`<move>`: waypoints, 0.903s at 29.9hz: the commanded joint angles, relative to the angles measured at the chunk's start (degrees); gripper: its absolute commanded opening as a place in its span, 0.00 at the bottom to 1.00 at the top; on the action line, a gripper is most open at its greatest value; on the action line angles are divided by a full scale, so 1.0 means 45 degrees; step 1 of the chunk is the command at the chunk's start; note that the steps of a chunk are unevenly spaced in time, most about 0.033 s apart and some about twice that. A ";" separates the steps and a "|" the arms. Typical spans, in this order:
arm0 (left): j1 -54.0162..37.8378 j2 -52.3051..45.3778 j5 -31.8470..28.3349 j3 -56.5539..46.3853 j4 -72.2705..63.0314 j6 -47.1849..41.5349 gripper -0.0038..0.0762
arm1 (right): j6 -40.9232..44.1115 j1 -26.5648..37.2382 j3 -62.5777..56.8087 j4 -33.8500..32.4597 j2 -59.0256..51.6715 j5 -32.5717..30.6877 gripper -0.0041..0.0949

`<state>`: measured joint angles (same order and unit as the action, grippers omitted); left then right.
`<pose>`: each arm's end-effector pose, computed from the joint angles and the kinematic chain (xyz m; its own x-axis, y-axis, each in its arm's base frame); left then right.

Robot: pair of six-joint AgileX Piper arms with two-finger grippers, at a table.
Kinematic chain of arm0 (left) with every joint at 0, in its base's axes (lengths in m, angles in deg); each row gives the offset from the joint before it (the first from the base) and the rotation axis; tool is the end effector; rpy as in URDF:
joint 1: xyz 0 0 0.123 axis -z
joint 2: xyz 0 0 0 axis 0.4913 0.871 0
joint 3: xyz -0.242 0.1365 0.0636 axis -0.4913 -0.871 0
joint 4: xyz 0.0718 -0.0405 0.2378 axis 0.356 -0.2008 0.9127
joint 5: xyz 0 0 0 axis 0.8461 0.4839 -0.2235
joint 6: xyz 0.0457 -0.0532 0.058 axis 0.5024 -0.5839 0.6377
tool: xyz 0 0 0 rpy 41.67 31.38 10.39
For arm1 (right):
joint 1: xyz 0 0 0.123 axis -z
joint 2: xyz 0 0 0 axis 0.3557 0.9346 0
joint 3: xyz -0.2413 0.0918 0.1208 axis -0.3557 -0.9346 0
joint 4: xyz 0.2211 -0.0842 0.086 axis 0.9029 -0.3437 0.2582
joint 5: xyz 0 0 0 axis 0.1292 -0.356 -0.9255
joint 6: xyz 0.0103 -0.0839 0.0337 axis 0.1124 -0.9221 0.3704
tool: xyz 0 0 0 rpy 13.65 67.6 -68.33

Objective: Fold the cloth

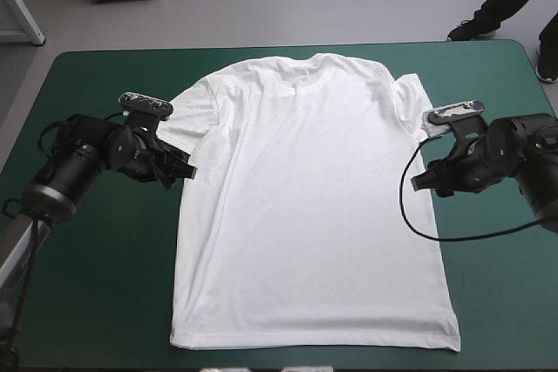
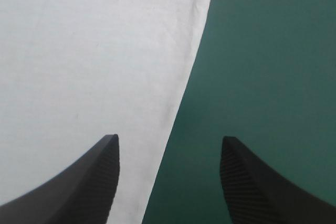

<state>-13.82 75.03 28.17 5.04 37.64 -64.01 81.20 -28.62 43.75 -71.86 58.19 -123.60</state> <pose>0.2766 -0.0711 0.3325 -0.8281 0.2818 -0.4846 0.2784 0.9571 0.0808 0.2543 0.0368 0.3486 -0.8640 -0.2497 -0.4373 -0.2604 0.9648 -0.0364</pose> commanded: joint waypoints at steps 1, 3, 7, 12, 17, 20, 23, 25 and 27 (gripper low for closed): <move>-0.0691 0.0396 -0.0601 0.0579 -0.1155 0.0701 0.63 | -0.0137 0.0015 0.0908 -0.0112 0.0221 0.0501 0.60; -0.0750 0.0766 -0.0812 0.0579 -0.1222 0.0827 0.63 | -0.0228 0.0015 0.1087 -0.0110 0.0425 0.0700 0.60; -0.0722 0.1902 -0.0969 0.0886 -0.1601 0.1158 0.63 | -0.0228 0.0015 0.1310 -0.0110 0.0925 0.0753 0.60; -0.0722 0.3177 -0.1500 0.1615 -0.1722 0.1288 0.63 | -0.0230 0.0015 0.1536 -0.0110 0.1335 0.0936 0.60; -0.0722 0.4272 -0.1505 0.1969 -0.1723 0.1367 0.63 | -0.0230 0.0015 0.1536 -0.0548 0.1407 0.1029 0.60; -0.0722 0.4782 -0.1535 0.1969 -0.1723 0.1390 0.63 | -0.0179 0.0015 0.1536 -0.0730 0.1407 0.1029 0.60; -0.0722 0.5224 -0.1551 0.1969 -0.1723 0.1390 0.63 | -0.0179 0.0015 0.1536 -0.0730 0.1407 0.1073 0.60; -0.0722 0.5413 -0.1551 0.1969 -0.1723 0.1390 0.63 | -0.0138 0.0015 0.1536 -0.0730 0.1407 0.1124 0.60; -0.0722 0.5594 -0.1551 0.1977 -0.1814 0.1390 0.63 | -0.0085 0.0015 0.1536 -0.0730 0.1428 0.1248 0.60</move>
<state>-17.14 101.76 22.27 12.34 30.32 -57.89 80.75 -28.64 48.68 -74.49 66.35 -120.41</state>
